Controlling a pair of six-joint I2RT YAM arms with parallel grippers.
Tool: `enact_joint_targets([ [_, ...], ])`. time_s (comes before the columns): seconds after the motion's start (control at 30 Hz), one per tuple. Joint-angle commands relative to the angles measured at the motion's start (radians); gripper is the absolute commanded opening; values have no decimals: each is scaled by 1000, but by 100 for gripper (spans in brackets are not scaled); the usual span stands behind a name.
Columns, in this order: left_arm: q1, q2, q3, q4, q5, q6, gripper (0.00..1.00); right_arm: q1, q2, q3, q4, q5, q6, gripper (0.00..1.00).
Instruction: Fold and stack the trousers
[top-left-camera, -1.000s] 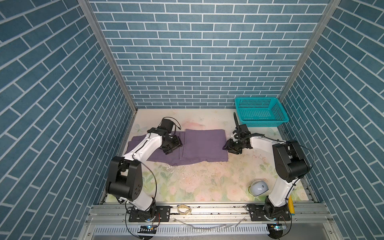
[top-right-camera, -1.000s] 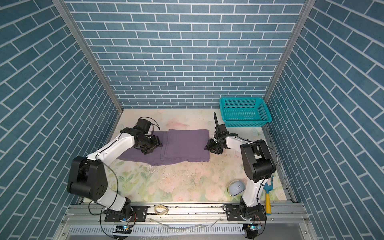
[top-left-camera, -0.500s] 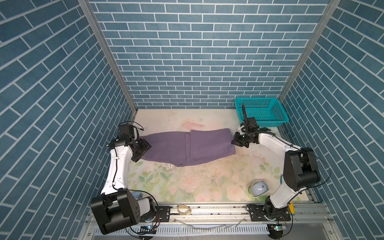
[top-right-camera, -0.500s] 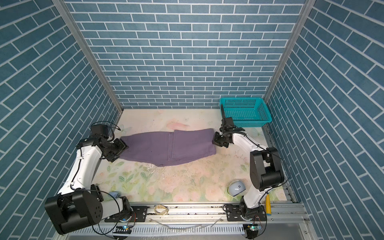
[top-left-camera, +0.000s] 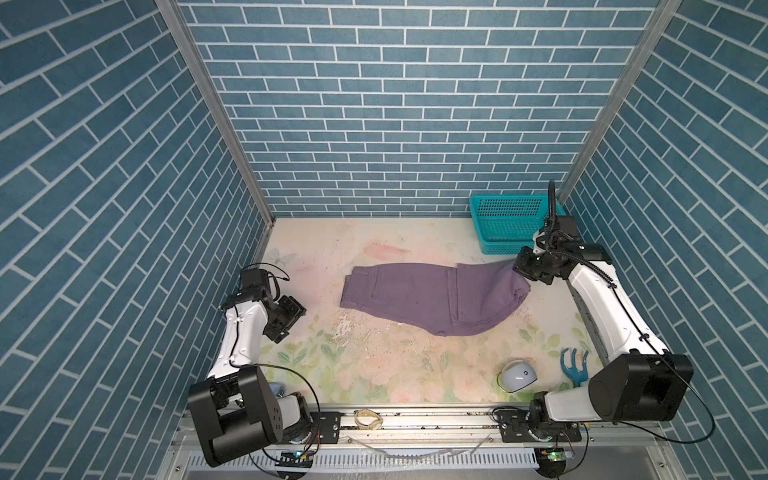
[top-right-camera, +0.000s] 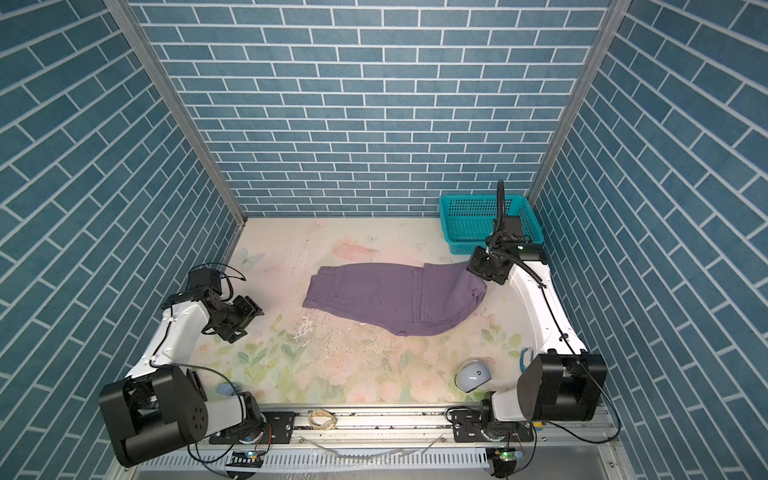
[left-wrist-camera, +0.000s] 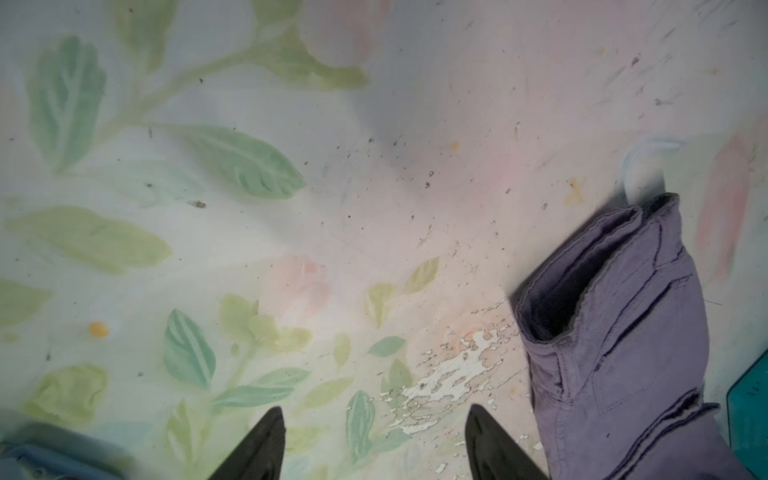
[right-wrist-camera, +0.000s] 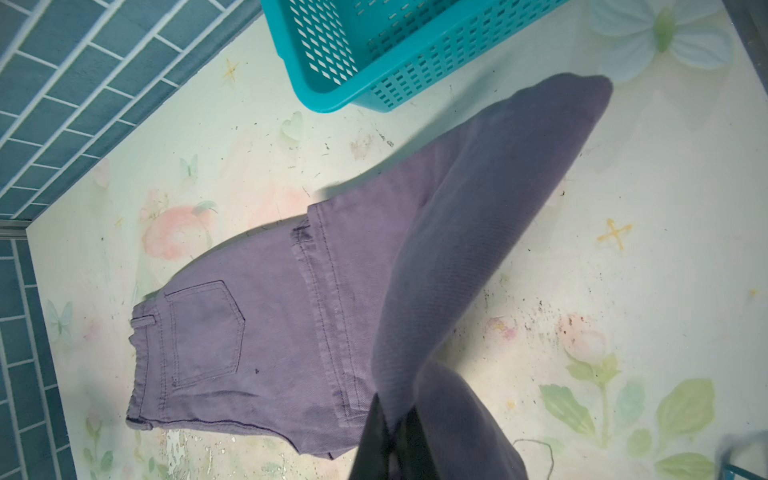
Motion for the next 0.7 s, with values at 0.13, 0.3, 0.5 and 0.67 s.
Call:
enact_joint_targets([
  [0.13, -155, 91, -4, 140, 1, -65, 69, 232, 124, 264, -54, 38, -11, 0],
  [0.3, -191, 174, -7, 215, 5, -105, 67, 417, 268, 402, -73, 42, 6, 0],
  [0.5, -201, 214, 7, 263, 18, -120, 67, 580, 471, 597, -100, 35, 16, 0],
  [0.67, -212, 259, -8, 305, 36, -125, 67, 670, 662, 811, -149, 15, 24, 0],
])
